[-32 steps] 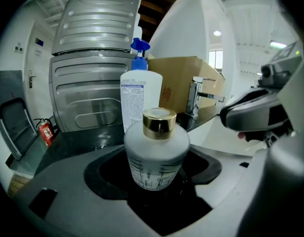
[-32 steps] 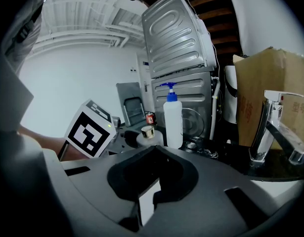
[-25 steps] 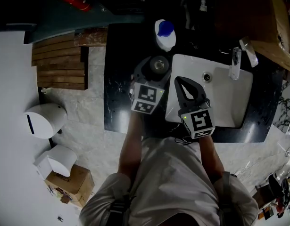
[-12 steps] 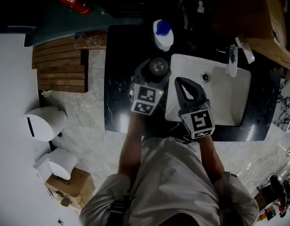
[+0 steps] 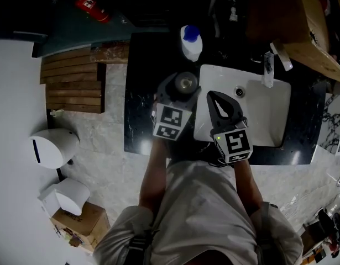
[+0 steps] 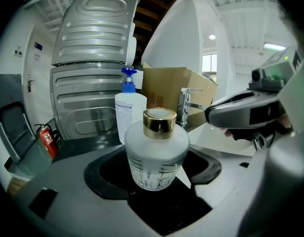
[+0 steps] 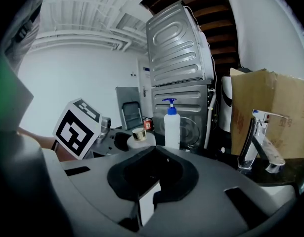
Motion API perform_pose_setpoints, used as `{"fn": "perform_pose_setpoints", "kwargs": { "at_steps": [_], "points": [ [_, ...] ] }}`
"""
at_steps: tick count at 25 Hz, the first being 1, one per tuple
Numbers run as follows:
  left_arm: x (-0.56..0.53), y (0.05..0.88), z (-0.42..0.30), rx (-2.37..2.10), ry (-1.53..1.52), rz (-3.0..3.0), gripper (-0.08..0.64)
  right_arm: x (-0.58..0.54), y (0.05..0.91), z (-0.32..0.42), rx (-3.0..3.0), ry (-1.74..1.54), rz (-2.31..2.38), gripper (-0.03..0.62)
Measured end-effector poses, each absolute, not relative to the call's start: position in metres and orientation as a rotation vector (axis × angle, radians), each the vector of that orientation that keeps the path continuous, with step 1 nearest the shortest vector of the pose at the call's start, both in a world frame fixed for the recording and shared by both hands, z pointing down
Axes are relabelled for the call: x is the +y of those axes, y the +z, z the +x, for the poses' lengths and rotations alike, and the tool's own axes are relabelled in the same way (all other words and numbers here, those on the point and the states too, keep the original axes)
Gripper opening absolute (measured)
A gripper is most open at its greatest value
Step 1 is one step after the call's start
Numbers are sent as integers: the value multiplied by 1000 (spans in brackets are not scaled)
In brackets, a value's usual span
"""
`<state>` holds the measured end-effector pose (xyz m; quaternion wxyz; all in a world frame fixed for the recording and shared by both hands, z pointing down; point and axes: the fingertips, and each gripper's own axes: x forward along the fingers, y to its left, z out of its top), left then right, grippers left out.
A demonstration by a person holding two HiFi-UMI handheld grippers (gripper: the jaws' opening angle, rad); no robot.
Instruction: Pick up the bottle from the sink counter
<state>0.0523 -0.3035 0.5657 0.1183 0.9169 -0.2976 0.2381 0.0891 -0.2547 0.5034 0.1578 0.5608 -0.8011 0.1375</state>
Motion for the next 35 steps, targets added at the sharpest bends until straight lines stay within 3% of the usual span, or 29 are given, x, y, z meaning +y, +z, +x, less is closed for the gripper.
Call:
{"fn": "perform_pose_setpoints", "kwargs": {
  "at_steps": [35],
  "points": [
    [-248, 393, 17, -945, 445, 2911, 322, -213, 367, 78, -2415, 14, 1682, -5]
  ]
}}
